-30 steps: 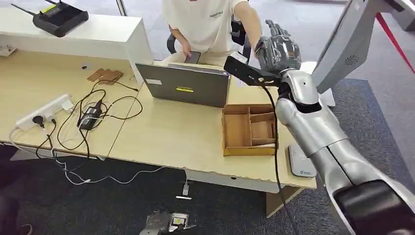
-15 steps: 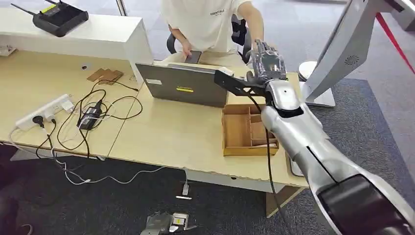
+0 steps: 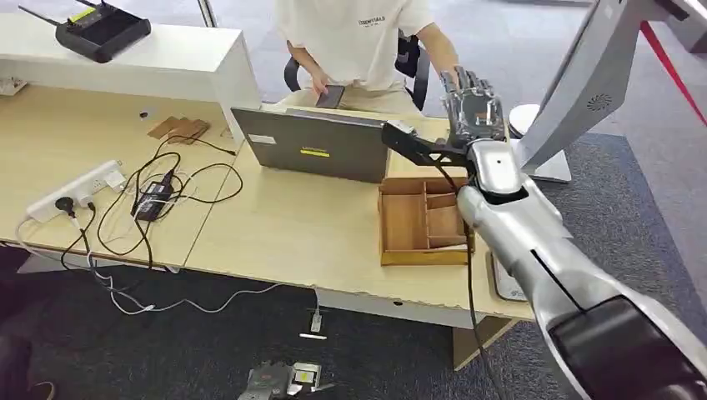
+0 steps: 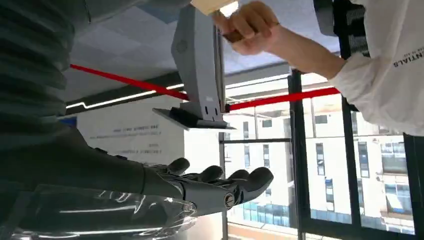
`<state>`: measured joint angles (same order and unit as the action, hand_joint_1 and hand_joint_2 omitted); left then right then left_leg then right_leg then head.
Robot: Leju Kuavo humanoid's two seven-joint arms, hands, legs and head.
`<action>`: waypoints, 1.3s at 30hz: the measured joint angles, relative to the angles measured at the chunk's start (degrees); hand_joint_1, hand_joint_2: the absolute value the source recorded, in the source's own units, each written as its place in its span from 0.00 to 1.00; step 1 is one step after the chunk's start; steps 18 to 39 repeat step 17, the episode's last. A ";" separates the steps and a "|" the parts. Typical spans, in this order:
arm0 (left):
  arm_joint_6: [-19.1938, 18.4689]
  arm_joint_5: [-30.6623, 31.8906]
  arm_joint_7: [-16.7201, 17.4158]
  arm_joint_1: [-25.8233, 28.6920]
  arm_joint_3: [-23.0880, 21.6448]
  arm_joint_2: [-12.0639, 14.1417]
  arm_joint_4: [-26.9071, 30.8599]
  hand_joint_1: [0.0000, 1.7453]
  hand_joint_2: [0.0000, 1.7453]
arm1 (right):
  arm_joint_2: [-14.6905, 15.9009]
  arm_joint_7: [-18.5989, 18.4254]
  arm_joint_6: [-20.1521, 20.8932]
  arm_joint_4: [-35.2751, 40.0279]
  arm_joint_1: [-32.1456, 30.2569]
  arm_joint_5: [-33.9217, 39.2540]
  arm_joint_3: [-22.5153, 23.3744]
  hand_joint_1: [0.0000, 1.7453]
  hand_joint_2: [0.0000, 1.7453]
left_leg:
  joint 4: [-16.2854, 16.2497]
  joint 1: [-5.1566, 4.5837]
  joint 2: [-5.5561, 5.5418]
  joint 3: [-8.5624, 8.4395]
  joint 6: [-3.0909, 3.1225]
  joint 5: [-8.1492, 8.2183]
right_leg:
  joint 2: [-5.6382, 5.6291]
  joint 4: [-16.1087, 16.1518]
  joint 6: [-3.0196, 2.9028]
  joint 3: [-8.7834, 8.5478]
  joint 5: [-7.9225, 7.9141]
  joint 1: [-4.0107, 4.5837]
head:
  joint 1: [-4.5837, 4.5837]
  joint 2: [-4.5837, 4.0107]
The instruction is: Pass the card to the sensor for recognition and then transmit it.
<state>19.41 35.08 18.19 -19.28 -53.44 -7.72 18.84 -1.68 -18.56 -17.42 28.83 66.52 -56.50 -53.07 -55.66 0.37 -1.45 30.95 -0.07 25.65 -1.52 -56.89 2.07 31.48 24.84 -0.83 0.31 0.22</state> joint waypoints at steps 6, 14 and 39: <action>0.92 -1.13 0.00 0.27 0.00 0.42 -0.04 0.00 0.00 | 2.94 0.35 -3.56 0.91 0.82 0.72 0.52 0.00 1.00 | -0.01 0.00 -0.01 -0.02 0.00 0.00 | 0.00 0.01 0.00 -0.01 0.00 -0.01 | -0.04 0.00; 3.02 -3.00 0.00 1.10 0.04 1.40 -0.20 0.00 0.00 | 9.82 -1.09 -3.78 2.38 0.61 0.63 2.01 0.00 1.00 | -0.05 -0.01 -0.01 -0.04 0.01 0.00 | 0.00 0.02 0.01 -0.01 -0.01 -0.03 | 0.00 0.00; 3.98 -3.72 0.13 1.67 0.11 1.90 -0.26 0.00 0.00 | 12.81 -2.03 -4.76 2.73 -0.17 1.64 3.10 0.00 1.00 | -0.05 -0.01 -0.01 -0.03 0.01 0.01 | 0.00 0.03 0.01 0.00 -0.01 -0.02 | -0.02 0.00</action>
